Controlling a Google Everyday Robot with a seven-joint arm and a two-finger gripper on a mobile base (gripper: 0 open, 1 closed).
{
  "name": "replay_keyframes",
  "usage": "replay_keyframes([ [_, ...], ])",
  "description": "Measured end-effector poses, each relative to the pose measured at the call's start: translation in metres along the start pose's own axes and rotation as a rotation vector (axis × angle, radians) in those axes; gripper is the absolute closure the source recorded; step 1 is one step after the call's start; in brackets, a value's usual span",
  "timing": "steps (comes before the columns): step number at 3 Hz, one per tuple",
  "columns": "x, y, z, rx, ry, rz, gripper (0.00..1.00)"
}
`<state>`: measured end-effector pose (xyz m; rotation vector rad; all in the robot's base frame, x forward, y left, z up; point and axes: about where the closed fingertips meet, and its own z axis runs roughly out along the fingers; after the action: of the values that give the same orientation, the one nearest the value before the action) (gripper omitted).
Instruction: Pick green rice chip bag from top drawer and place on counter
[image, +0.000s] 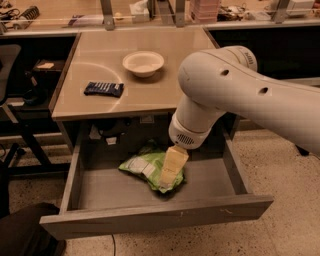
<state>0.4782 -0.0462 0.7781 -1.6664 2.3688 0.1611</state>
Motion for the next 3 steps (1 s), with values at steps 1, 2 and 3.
replay_keyframes([
  [1,-0.002,0.003,0.010,0.001,-0.014,0.000,0.00],
  [2,-0.011,-0.006,0.048,-0.028,-0.050,0.088,0.00],
  [3,-0.021,-0.022,0.079,-0.056,-0.081,0.178,0.00],
])
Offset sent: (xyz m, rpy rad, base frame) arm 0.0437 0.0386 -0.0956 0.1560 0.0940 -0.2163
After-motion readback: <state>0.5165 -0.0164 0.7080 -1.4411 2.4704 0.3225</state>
